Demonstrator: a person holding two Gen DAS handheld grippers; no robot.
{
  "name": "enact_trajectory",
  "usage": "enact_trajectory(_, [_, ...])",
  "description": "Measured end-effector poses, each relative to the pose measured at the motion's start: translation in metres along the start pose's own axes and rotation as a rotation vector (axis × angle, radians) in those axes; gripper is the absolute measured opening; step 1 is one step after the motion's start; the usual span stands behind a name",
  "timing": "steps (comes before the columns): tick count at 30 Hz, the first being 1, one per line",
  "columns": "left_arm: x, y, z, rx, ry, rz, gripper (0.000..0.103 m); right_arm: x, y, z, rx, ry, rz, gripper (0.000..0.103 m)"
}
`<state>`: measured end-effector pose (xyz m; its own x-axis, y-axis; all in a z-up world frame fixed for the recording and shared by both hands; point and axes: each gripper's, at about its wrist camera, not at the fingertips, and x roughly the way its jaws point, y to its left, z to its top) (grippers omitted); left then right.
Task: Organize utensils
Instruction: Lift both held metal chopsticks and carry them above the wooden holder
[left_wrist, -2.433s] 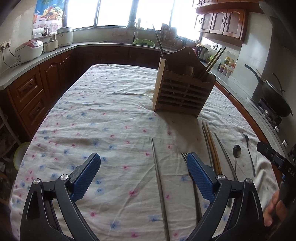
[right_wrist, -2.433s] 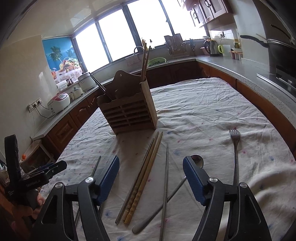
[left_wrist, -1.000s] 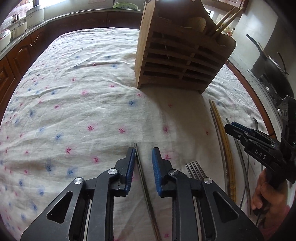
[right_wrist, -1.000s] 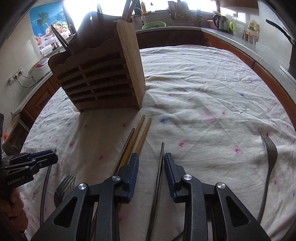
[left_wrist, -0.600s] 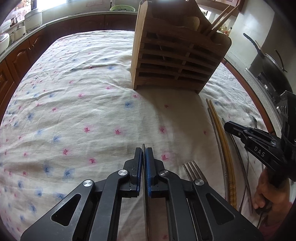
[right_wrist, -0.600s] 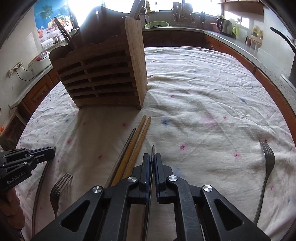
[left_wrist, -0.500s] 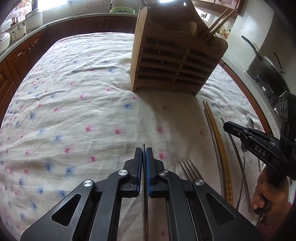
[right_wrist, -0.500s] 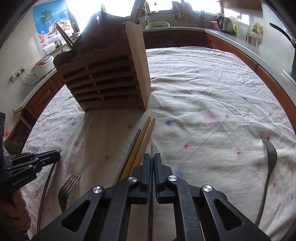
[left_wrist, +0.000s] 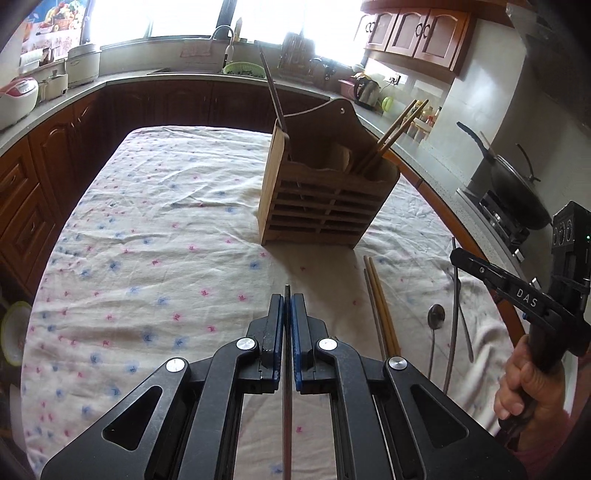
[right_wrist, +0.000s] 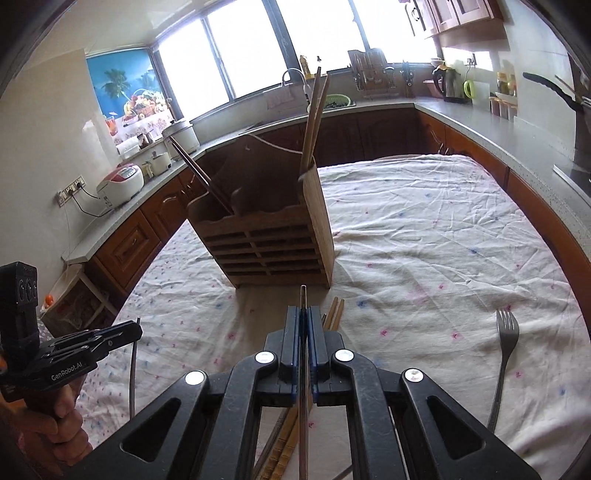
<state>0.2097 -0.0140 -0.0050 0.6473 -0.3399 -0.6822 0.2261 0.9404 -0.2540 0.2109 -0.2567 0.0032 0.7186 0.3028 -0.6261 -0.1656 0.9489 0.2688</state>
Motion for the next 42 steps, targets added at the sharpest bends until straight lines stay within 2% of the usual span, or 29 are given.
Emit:
enact_trajectory(7, [-0.041,-0.001,0.001,-0.002,-0.077,-0.009,0.003,-0.039,0.011,0.009,-0.011,-0.094,0.013,0.004])
enact_trajectory(20, [-0.092,0.006,0.000,-0.036,-0.197,0.000,0.003,-0.084,0.018,0.012,-0.025,-0.206,0.019,0.004])
enact_trajectory(34, [-0.107,0.013,0.005,-0.077,-0.259,0.001,0.003,-0.096,0.025,0.017,-0.035,-0.245,0.021,0.004])
enact_trajectory(42, [-0.113,0.014,0.019,-0.103,-0.304,-0.007,0.003,-0.093,0.024,0.027,-0.027,-0.270,0.027,0.004])
